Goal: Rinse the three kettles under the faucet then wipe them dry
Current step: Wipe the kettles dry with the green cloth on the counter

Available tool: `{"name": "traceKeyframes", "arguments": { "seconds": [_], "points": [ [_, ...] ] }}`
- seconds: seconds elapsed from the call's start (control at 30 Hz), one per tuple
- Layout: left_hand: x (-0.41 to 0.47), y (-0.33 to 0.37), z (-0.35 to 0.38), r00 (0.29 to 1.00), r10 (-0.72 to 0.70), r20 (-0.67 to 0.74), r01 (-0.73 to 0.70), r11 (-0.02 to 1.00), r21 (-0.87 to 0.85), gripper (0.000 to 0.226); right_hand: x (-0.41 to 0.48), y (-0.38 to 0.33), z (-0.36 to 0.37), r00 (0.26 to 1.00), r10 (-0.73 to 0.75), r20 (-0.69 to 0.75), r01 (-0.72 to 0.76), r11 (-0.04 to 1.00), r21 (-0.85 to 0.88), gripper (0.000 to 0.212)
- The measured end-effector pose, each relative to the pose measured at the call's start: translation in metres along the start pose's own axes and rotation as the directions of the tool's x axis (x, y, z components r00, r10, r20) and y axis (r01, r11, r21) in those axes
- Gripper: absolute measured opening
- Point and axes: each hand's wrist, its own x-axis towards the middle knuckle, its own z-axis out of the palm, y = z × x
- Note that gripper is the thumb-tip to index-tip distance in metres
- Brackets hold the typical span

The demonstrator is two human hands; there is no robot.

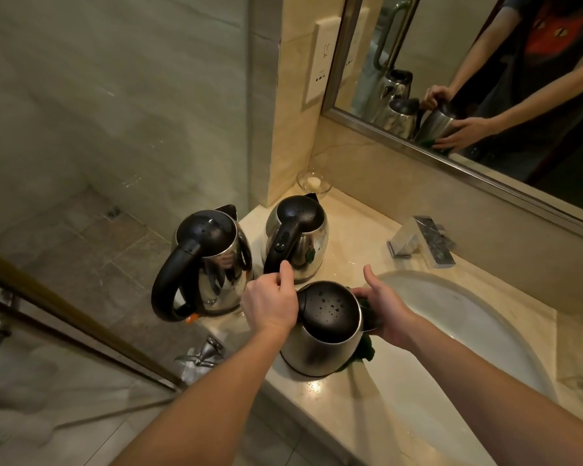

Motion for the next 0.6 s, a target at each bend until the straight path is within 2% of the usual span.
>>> {"name": "traceKeyframes", "arguments": {
  "seconds": [0.2, 0.3, 0.43, 0.5, 0.6],
  "points": [
    [0.001, 0.002, 0.0, 1.0, -0.029, 0.005, 0.029, 0.999, 0.021, 0.06, -0.009, -0.019, 0.003, 0.979, -0.2, -0.049, 0.194, 0.976, -0.102, 0.077],
    [-0.003, 0.007, -0.001, 0.997, -0.074, -0.022, 0.074, 0.997, 0.035, 0.061, -0.009, -0.025, 0.005, 0.972, -0.231, -0.053, 0.22, 0.963, -0.155, 0.073],
    [-0.006, 0.009, 0.001, 0.985, -0.137, -0.105, 0.138, 0.99, 0.002, 0.059, 0.001, -0.022, 0.007, 0.982, -0.188, -0.002, 0.185, 0.965, -0.187, 0.072],
    [-0.006, 0.007, 0.003, 0.982, -0.143, -0.12, 0.141, 0.99, -0.029, 0.058, 0.007, -0.018, 0.009, 0.991, -0.134, 0.027, 0.136, 0.962, -0.238, 0.072],
    [-0.006, 0.006, 0.004, 0.982, -0.142, -0.124, 0.139, 0.99, -0.029, 0.058, 0.015, -0.014, 0.009, 0.998, -0.031, 0.062, 0.044, 0.974, -0.223, 0.073]
  ]
}}
